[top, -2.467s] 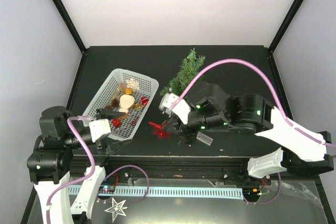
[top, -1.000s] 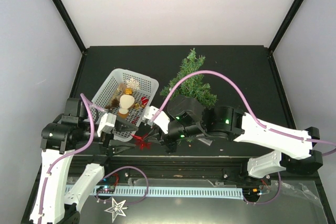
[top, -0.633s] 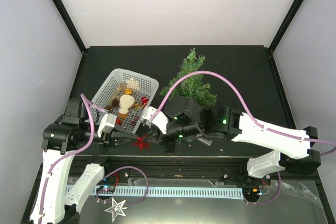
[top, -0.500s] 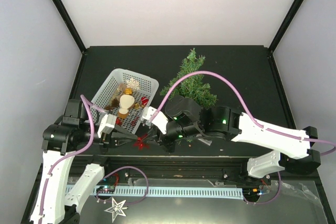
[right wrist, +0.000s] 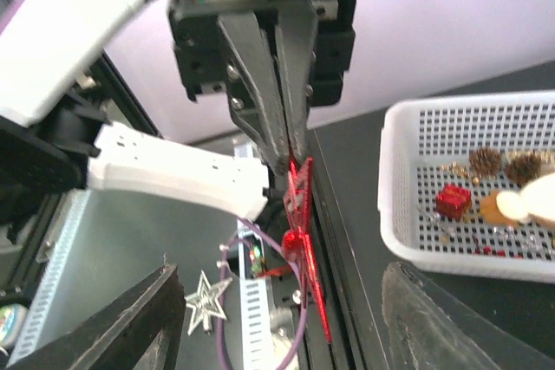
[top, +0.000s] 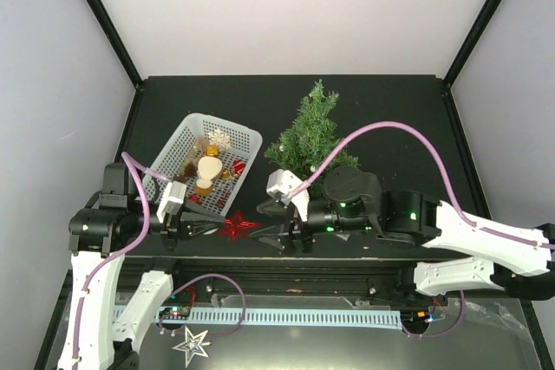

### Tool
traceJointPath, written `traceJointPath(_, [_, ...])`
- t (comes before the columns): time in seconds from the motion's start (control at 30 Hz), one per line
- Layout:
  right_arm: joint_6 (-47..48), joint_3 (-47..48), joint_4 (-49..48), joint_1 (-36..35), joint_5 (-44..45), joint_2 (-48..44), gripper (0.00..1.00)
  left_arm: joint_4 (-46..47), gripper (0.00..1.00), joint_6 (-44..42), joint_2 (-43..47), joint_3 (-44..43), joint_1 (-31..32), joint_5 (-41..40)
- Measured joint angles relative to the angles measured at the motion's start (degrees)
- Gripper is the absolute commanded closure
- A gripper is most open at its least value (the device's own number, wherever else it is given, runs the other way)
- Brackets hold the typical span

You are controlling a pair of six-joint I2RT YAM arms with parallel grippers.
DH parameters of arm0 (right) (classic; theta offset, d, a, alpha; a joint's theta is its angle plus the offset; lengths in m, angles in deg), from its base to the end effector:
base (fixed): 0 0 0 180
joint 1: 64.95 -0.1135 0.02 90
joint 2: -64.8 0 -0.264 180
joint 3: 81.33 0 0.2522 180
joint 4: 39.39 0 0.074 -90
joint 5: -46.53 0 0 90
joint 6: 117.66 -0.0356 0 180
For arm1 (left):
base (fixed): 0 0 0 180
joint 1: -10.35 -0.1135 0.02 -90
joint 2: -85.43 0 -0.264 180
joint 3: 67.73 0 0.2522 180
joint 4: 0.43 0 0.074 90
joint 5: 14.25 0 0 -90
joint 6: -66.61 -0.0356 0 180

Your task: Decorate the small christmas tree

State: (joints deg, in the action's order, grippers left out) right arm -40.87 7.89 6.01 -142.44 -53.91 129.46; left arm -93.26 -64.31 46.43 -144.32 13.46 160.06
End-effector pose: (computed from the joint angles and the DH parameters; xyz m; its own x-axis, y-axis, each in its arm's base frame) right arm 0.0453 0.2340 0.4181 -0.3028 -0.3272 -0.8951 -0.9528 0.1258 0.2763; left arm 0.0569 -0.0386 0.3698 -0.2453 0.0784 -0.9663 0.9694 0.0224 -0.2443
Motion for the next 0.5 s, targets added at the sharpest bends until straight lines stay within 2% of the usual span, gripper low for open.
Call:
traceJointPath(0.23, [-1.1, -3.0, -6.0, 0.0, -0.2, -1.9, 0.36, 3.3, 0.98, 4.4, -0.4, 0.0, -2.4, 2.8])
traceJointPath(0.5, [-1.2, -4.3, -6.9, 0.0, 1.1, -0.5, 0.36, 12.3, 0.98, 13.8, 1.6, 4.3, -3.9, 3.7])
